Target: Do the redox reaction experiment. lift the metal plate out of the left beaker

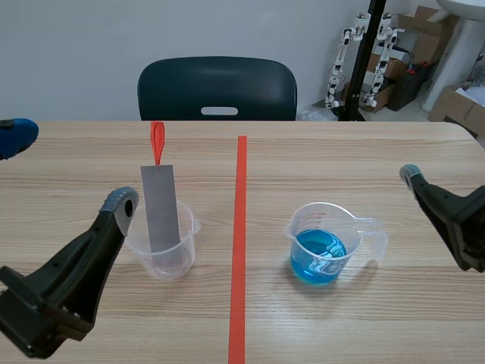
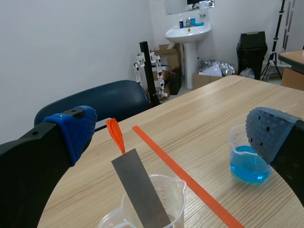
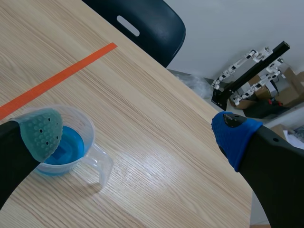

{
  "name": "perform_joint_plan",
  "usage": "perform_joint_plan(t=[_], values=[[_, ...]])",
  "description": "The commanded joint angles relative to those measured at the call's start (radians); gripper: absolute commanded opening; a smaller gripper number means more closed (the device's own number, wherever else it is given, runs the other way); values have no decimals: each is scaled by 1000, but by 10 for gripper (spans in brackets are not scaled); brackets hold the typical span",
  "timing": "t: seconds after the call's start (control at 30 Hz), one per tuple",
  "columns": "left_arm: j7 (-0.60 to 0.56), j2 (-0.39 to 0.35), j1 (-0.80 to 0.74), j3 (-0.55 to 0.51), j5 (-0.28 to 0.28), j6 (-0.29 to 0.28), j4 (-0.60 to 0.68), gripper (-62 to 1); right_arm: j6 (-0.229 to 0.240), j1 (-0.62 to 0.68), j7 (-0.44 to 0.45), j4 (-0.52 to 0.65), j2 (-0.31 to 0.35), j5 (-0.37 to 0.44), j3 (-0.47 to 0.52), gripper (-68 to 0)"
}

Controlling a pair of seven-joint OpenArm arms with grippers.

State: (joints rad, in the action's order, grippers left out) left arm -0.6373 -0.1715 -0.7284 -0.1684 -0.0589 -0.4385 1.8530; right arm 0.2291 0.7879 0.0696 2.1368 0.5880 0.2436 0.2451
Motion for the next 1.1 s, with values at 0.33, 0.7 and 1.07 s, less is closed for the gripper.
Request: perform_joint_plan(t=[0.33,0.7,1.07], values=[[-16,2,-5,-2,11,5,10,14,-3,-4,4,14,4,3,9,4],[-17,2,-5,-2,11,6,10,14,-3,-4,21,14,4,3,9,4],[-63,2,-37,-2,19,32,6,14,1,-25,23,-15,47,39,8,4]])
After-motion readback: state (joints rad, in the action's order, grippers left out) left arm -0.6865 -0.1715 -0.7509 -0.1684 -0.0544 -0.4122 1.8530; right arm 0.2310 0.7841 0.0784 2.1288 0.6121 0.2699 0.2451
